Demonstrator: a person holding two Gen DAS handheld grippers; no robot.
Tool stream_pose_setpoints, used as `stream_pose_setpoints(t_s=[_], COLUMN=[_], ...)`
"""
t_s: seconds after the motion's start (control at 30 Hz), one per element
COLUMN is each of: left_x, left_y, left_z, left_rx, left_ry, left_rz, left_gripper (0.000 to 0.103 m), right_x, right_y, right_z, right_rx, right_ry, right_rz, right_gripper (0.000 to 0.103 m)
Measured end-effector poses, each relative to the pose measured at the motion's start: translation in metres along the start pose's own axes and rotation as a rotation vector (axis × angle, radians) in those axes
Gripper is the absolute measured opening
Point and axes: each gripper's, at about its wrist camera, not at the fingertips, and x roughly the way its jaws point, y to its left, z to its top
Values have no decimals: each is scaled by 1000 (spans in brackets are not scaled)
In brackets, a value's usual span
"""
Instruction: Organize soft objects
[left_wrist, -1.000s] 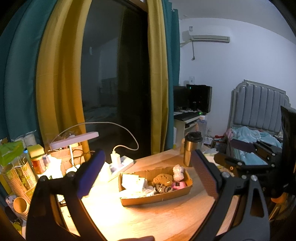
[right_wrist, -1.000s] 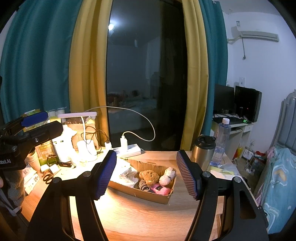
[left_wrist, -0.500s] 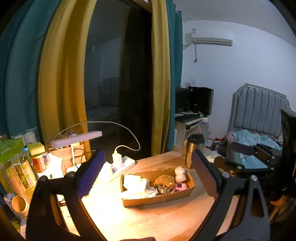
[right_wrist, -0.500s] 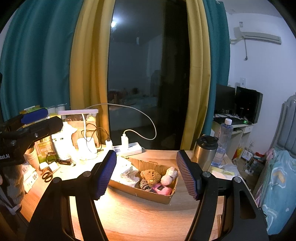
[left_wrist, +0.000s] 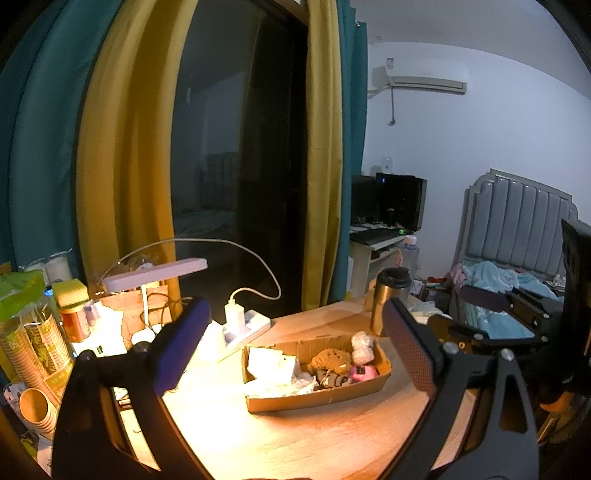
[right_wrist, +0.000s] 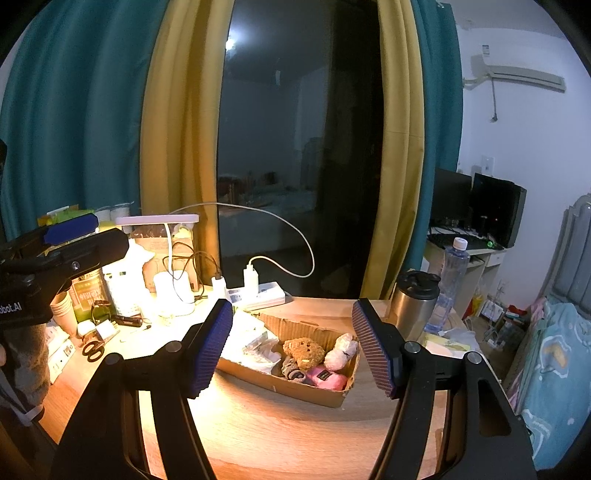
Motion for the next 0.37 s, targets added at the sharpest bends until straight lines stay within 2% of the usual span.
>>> stream_pose_setpoints(t_s=[0.37], left_x=[12], left_y=[-1], left_z=[-3], left_rx=[17], left_ry=[25], left_rz=[-6], left_gripper=[95], right_x=[20], right_y=[-16], right_z=[-7], right_rx=[21], right_ry=[35], right_rz=[2], right_gripper=[71])
